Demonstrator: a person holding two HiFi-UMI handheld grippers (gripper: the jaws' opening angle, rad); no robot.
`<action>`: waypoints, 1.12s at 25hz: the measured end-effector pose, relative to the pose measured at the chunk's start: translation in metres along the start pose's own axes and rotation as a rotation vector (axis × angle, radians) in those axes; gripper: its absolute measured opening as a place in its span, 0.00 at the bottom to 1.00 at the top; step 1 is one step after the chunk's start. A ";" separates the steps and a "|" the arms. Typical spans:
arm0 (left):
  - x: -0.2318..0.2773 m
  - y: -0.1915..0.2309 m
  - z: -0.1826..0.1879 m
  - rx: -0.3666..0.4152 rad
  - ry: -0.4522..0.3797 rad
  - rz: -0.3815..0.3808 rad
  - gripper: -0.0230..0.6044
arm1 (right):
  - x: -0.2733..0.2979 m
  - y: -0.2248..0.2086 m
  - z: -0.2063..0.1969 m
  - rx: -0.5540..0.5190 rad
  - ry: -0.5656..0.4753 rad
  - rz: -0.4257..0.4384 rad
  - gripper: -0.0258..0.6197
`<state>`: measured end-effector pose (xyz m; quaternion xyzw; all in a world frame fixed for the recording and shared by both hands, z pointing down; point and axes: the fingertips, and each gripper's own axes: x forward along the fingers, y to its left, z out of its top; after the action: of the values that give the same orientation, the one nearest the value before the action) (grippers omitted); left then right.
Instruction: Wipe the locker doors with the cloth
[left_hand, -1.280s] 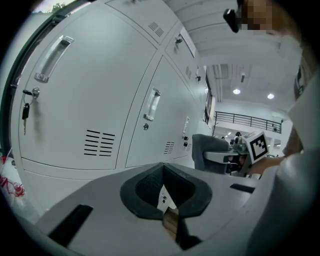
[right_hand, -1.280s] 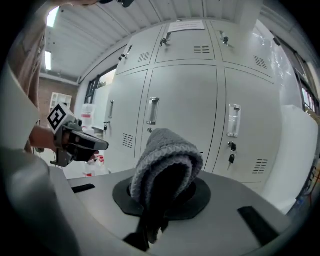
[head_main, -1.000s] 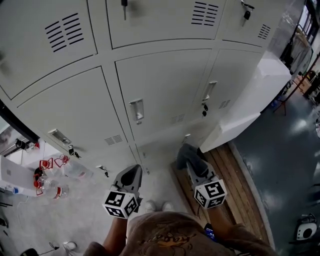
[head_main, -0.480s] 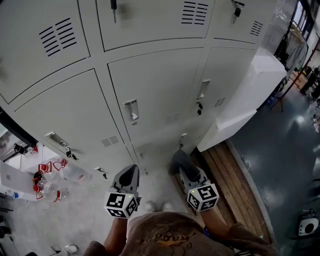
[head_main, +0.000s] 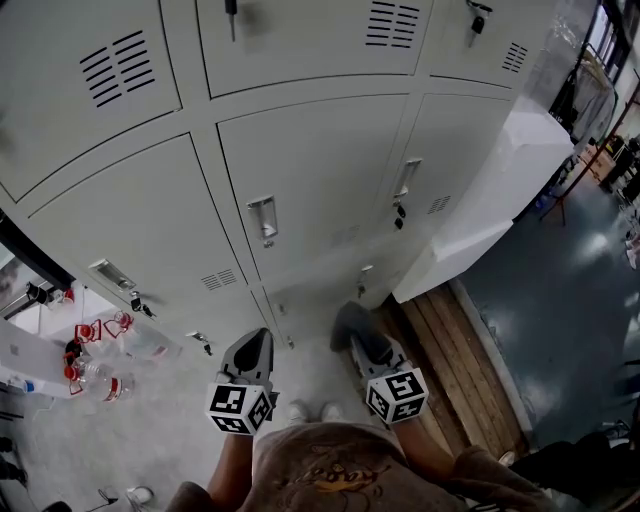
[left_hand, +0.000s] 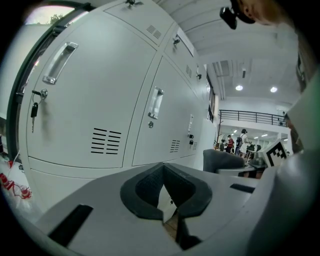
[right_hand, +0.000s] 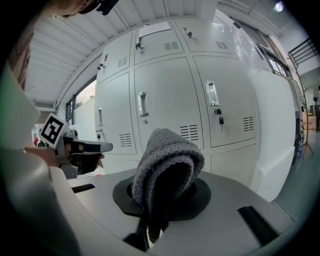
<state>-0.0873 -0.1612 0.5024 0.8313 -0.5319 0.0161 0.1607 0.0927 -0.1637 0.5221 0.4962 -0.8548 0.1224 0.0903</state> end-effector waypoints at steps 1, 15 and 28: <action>0.000 0.000 0.000 -0.001 -0.001 0.002 0.04 | 0.000 0.000 0.000 0.002 -0.001 0.002 0.09; -0.001 0.003 0.004 -0.001 -0.007 0.012 0.03 | 0.007 0.006 0.009 0.016 -0.030 0.030 0.09; 0.003 0.006 0.003 -0.011 -0.004 0.011 0.04 | 0.014 0.010 0.011 0.005 -0.028 0.041 0.09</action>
<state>-0.0921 -0.1670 0.5018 0.8275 -0.5367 0.0125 0.1643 0.0771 -0.1734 0.5146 0.4803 -0.8657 0.1193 0.0748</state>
